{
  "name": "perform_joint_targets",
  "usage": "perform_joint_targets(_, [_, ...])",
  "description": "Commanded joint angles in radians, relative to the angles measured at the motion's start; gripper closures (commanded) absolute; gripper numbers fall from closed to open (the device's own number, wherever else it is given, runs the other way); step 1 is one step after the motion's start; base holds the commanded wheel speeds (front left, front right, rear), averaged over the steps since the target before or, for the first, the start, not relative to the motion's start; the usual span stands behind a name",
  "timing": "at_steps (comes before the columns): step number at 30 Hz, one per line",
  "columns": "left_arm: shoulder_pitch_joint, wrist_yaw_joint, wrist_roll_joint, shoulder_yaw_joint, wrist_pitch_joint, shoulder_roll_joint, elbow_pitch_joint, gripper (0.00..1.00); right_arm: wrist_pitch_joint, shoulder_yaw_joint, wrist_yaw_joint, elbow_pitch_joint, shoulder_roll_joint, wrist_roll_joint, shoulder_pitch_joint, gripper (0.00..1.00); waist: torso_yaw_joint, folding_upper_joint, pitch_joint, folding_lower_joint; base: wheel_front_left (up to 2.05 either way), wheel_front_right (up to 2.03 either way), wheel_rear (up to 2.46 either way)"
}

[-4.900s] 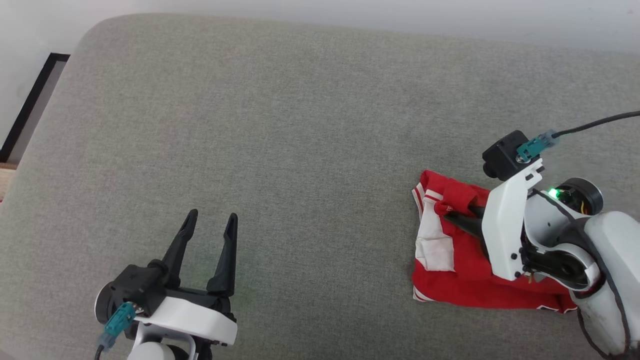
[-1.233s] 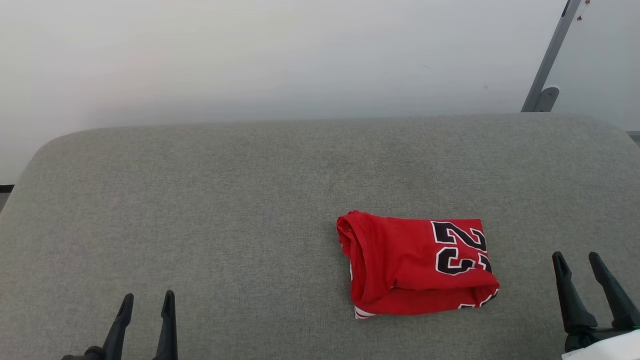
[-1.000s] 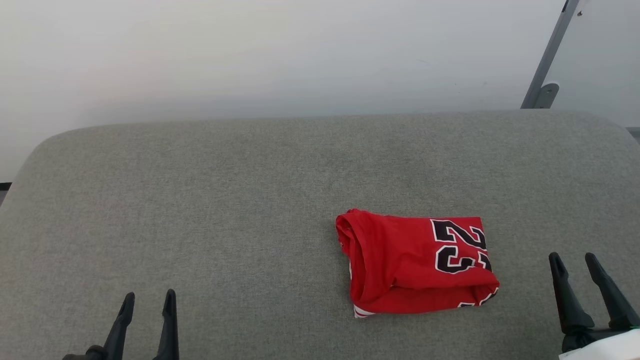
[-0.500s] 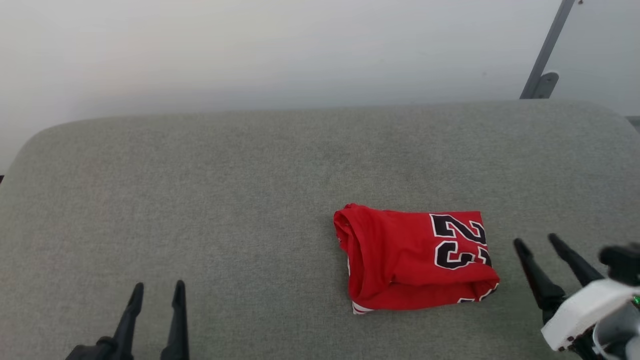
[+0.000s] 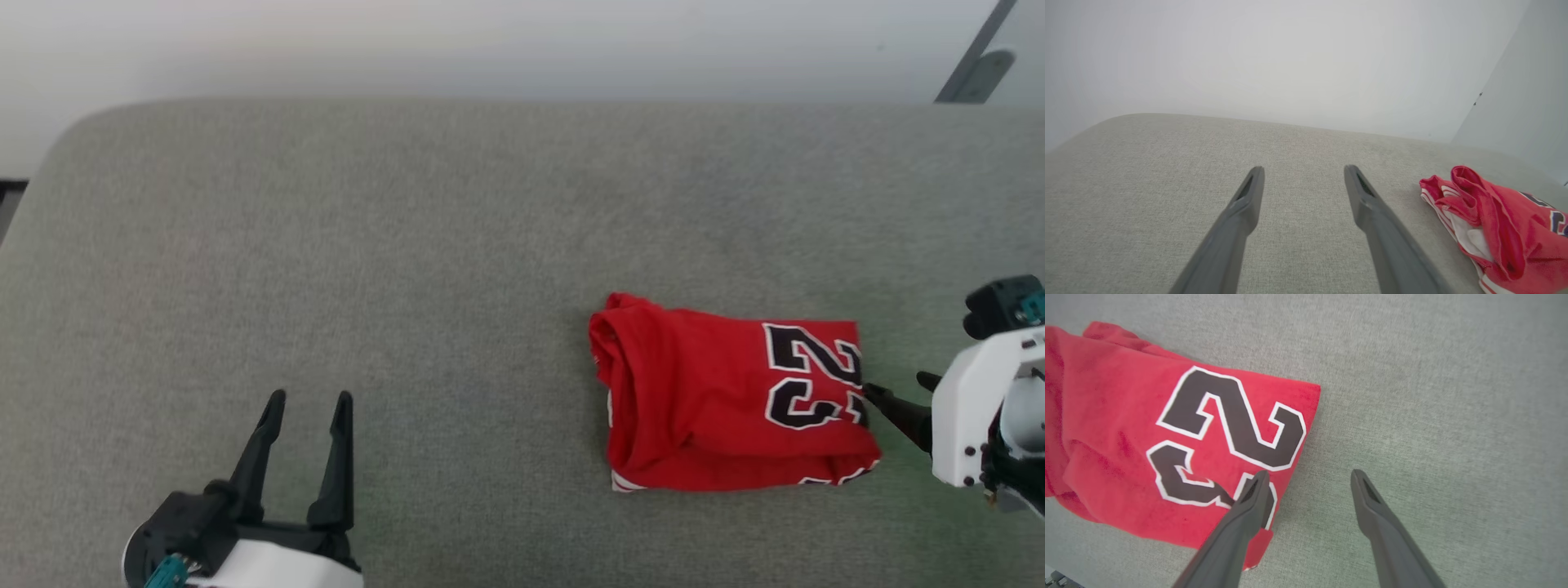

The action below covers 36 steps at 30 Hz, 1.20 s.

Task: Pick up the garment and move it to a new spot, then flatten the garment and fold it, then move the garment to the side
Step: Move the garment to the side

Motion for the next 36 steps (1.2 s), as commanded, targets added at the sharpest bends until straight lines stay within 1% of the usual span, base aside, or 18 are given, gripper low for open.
perform_joint_targets(1, [-0.017,0.001,-0.002,-0.004,-0.005,0.002,0.003,0.0,0.022,0.004,-0.001,0.005,0.006,0.008,-0.016,0.0,0.016,-0.0001,0.029,0.0,0.0,0.0,0.0])
perform_joint_targets(4, [-0.046,0.001,-0.001,-0.022,-0.005,0.005,0.007,0.0,0.119,0.019,-0.001,0.024,0.007,0.039,-0.058,0.0,0.029,-0.0001,0.067,0.0,0.0,0.0,0.0])
perform_joint_targets(6, [-0.067,0.001,-0.002,-0.034,-0.005,0.007,0.011,0.0,0.16,0.026,-0.001,0.029,-0.002,0.041,-0.086,0.0,0.038,-0.0001,0.093,0.0,0.0,0.0,0.0])
perform_joint_targets(10, [-0.103,0.001,-0.004,-0.051,-0.005,0.006,0.016,0.0,0.204,0.03,-0.001,0.046,0.004,0.049,-0.121,0.0,0.056,-0.0001,0.135,0.0,0.0,0.0,0.0])
perform_joint_targets(14, [-0.128,0.001,-0.008,-0.066,-0.005,0.003,0.025,0.0,0.225,0.047,-0.001,0.071,0.018,0.045,-0.124,0.0,0.069,-0.0001,0.162,0.0,0.0,0.0,0.0])
perform_joint_targets(15, [-0.131,0.001,-0.009,-0.068,-0.005,0.003,0.027,0.0,0.231,0.052,-0.001,0.076,0.023,0.044,-0.123,0.07,0.071,-0.0001,0.166,0.0,0.0,0.0,0.0])
perform_joint_targets(17, [-0.139,0.001,-0.008,-0.073,-0.005,0.002,0.034,0.0,0.231,0.064,-0.001,0.084,0.034,0.045,-0.114,0.56,0.073,-0.0001,0.17,0.0,0.0,0.0,0.0])
perform_joint_targets(18, [-0.143,0.001,-0.009,-0.075,-0.005,0.001,0.036,0.0,0.223,0.069,-0.001,0.081,0.035,0.046,-0.111,0.76,0.073,-0.0001,0.171,0.0,0.0,0.0,0.0])
perform_joint_targets(19, [-0.148,0.001,-0.009,-0.076,-0.005,0.0,0.039,0.0,0.213,0.067,-0.001,0.079,0.038,0.051,-0.109,1.0,0.072,-0.0001,0.172,0.0,0.0,0.0,0.0])
perform_joint_targets(24, [-0.161,0.001,-0.01,-0.081,-0.005,0.009,0.043,0.0,0.172,0.037,-0.003,0.076,0.021,0.068,-0.114,1.0,0.042,-0.0001,0.171,0.0,0.0,0.0,0.0])
perform_joint_targets(29, [-0.178,0.001,-0.007,-0.096,-0.005,0.024,0.039,0.0,0.109,-0.024,-0.003,0.066,-0.012,0.086,-0.14,1.0,-0.012,-0.0001,0.177,0.0,0.0,0.0,0.0])
perform_joint_targets(32, [-0.203,0.001,-0.005,-0.113,-0.005,0.043,0.038,0.0,0.071,-0.069,-0.003,0.053,-0.044,0.095,-0.124,1.0,-0.049,-0.0001,0.189,0.0,0.0,0.0,0.0])
perform_joint_targets(33, [-0.203,0.001,-0.005,-0.113,-0.005,0.043,0.038,0.0,0.071,-0.069,-0.003,0.053,-0.044,0.095,-0.124,1.0,-0.049,-0.0001,0.189,0.0,0.0,0.0,0.0])
perform_joint_targets(34, [-0.228,0.001,-0.004,-0.129,-0.005,0.053,0.038,0.0,0.048,-0.113,-0.003,0.054,-0.075,0.095,-0.112,1.0,-0.075,-0.0001,0.201,0.0,0.0,0.0,0.0])
perform_joint_targets(35, [-0.228,0.001,-0.004,-0.129,-0.005,0.053,0.038,0.0,0.048,-0.113,-0.003,0.054,-0.075,0.095,-0.112,1.0,-0.075,-0.0001,0.201,0.0,0.0,0.0,0.0])
perform_joint_targets(36, [-0.244,0.001,-0.003,-0.138,-0.005,0.06,0.037,0.0,0.036,-0.136,-0.003,0.055,-0.092,0.088,-0.106,1.0,-0.088,-0.0001,0.21,0.0,0.0,0.0,0.0])
